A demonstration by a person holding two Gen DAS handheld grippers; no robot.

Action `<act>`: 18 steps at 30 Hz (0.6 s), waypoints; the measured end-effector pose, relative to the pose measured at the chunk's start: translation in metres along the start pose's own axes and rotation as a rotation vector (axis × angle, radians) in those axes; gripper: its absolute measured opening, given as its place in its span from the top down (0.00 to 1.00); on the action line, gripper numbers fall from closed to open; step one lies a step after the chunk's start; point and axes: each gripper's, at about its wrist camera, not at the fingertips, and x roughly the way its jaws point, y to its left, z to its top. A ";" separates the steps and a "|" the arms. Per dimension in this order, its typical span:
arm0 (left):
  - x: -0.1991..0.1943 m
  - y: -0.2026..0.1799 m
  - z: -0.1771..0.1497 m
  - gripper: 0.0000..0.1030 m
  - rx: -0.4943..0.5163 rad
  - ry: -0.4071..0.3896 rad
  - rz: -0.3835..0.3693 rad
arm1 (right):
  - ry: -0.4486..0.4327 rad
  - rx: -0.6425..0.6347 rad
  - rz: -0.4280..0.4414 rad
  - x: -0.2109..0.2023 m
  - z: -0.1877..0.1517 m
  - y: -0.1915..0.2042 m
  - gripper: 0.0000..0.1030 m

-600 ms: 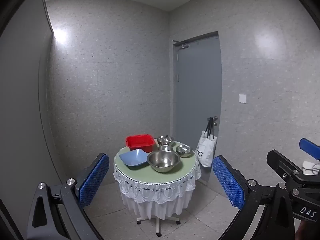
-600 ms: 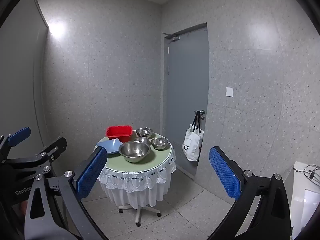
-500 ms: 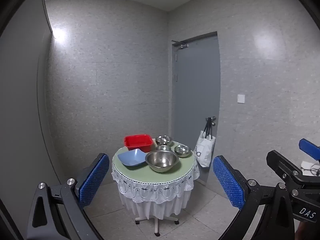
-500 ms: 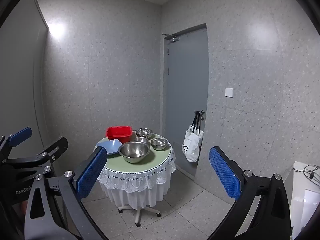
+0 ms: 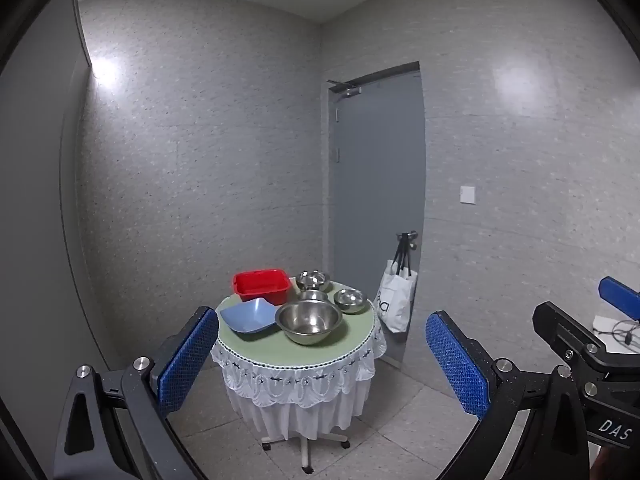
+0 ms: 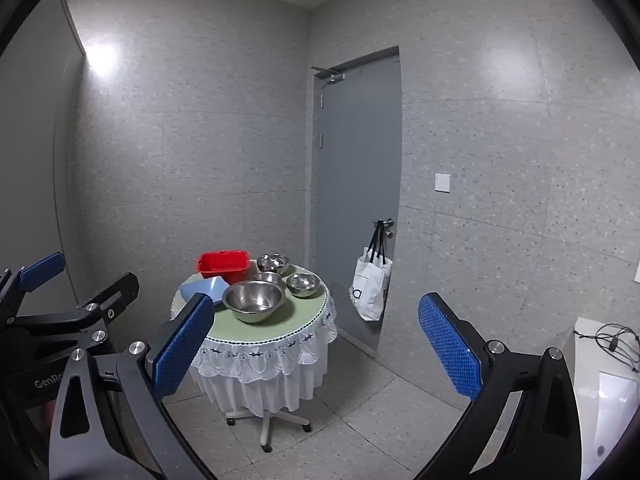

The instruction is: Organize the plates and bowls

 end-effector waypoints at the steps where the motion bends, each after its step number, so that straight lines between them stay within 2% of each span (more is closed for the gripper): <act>1: 0.000 0.000 0.000 0.01 0.002 0.001 -0.002 | 0.000 -0.001 -0.004 0.000 0.000 0.001 0.00; 18: 0.000 0.005 0.001 0.01 0.013 0.007 -0.014 | 0.007 0.002 -0.029 0.004 -0.004 0.004 0.00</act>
